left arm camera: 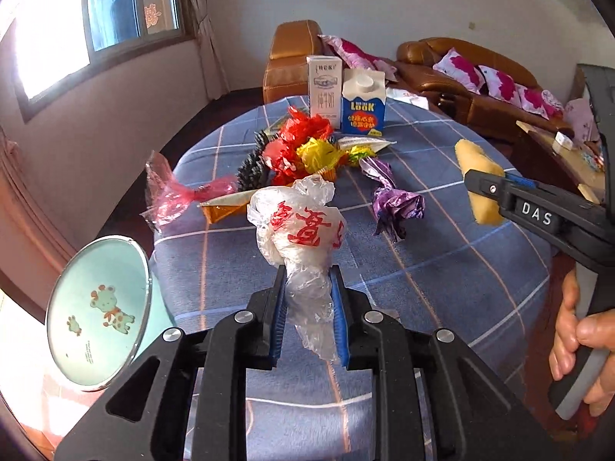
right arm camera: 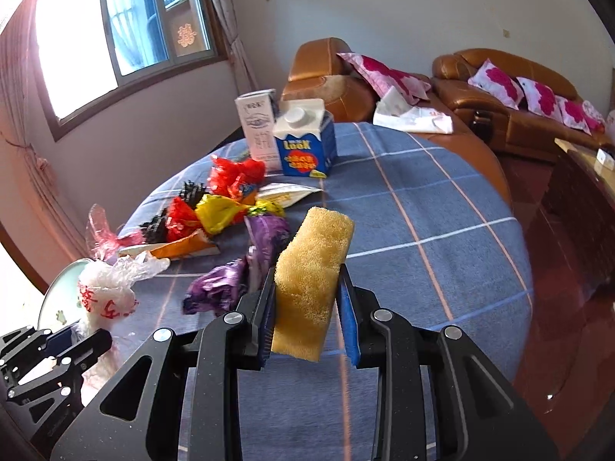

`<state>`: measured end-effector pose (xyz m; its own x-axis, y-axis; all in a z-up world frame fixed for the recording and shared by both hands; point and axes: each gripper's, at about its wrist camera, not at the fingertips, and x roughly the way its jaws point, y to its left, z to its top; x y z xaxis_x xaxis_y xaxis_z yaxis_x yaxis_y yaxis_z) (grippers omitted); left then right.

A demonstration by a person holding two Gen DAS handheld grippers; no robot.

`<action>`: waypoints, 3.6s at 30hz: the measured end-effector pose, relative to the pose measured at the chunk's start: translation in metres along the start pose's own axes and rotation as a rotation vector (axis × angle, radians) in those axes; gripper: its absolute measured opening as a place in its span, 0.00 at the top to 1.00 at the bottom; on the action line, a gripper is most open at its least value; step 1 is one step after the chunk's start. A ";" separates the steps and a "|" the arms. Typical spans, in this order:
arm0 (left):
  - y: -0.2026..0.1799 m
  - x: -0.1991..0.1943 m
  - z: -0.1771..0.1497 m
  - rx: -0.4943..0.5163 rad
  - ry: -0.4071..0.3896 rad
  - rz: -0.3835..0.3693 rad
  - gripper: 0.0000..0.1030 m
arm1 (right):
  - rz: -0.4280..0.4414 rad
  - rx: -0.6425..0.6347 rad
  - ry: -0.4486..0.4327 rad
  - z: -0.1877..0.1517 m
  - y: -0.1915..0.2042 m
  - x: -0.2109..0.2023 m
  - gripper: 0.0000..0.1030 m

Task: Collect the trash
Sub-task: 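Carry the white bag and yellow sponge over the blue bin and release both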

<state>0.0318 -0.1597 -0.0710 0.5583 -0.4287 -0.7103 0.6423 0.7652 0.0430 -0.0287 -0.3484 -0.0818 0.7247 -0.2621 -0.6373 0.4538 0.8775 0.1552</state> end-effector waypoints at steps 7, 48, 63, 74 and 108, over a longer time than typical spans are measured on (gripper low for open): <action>0.024 -0.027 -0.005 -0.047 -0.050 0.056 0.80 | 0.029 -0.053 -0.010 -0.003 0.028 -0.012 0.71; 0.174 -0.067 -0.050 -0.317 -0.041 0.331 0.80 | 0.260 -0.343 0.014 -0.016 0.212 -0.001 0.71; 0.207 -0.057 -0.063 -0.368 -0.001 0.365 0.79 | 0.334 -0.421 0.035 -0.024 0.269 0.012 0.71; 0.229 -0.038 -0.072 -0.406 0.050 0.367 0.79 | 0.356 -0.469 0.088 -0.033 0.299 0.038 0.71; 0.257 -0.013 -0.081 -0.436 0.151 0.435 0.32 | 0.425 -0.445 0.178 -0.029 0.312 0.075 0.44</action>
<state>0.1470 0.0818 -0.1077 0.6195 0.0140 -0.7849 0.0825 0.9931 0.0829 0.1520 -0.0827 -0.1034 0.6798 0.1829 -0.7102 -0.1407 0.9829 0.1185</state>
